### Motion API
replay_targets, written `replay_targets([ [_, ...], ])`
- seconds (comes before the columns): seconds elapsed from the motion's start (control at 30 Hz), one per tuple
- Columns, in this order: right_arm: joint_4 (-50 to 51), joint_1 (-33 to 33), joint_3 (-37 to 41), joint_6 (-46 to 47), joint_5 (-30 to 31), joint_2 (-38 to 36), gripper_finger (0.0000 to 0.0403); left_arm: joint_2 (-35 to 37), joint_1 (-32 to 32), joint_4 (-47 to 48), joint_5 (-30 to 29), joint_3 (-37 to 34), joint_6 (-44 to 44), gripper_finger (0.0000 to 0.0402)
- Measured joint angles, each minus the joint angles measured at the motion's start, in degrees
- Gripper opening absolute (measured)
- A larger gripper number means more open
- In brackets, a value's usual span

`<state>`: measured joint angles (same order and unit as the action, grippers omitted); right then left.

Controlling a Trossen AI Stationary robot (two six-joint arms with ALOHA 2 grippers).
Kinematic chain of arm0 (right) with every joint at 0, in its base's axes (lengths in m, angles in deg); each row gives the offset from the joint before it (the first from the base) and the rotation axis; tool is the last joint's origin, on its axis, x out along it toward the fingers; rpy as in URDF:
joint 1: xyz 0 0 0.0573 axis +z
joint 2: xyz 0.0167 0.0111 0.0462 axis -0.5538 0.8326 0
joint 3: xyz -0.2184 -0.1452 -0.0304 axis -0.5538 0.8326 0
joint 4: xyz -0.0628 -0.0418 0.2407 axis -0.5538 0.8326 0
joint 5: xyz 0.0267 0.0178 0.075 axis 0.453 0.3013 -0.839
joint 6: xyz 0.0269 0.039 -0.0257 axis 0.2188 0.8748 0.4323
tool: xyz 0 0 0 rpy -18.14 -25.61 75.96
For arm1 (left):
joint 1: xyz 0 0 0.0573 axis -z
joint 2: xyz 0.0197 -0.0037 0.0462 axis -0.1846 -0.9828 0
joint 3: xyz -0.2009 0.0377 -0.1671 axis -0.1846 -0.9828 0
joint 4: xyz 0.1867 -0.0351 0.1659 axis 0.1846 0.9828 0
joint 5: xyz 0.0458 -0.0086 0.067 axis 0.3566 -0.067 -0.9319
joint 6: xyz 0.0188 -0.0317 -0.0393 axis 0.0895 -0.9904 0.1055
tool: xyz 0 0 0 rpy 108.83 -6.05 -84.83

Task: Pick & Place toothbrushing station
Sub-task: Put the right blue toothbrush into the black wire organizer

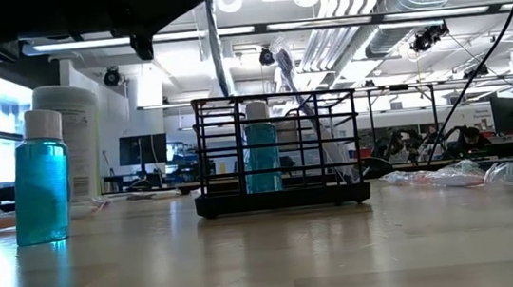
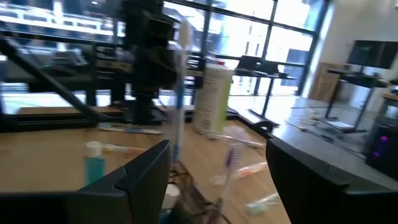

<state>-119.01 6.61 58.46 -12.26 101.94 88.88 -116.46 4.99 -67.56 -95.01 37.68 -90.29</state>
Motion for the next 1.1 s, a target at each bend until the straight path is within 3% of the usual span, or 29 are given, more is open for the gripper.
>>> replay_targets([
  [0.37,1.2,0.1,0.0,1.4,-0.2,0.0,0.0254,-1.8,-0.2,2.5,-1.2,-0.1,-2.8,0.0],
  [0.57,1.2,0.3,0.0,1.8,-0.4,0.0,0.0254,-6.2,-0.2,-1.6,-1.4,-0.2,-4.4,0.0],
  [0.83,1.2,0.3,0.0,1.8,-0.5,0.0,0.0254,-6.8,-0.3,-2.6,-3.0,-2.6,-5.2,0.0],
  [1.1,1.2,0.3,0.0,1.8,-0.6,0.0,0.0254,-9.7,-0.3,-9.5,-3.3,-5.8,-6.2,0.0],
])
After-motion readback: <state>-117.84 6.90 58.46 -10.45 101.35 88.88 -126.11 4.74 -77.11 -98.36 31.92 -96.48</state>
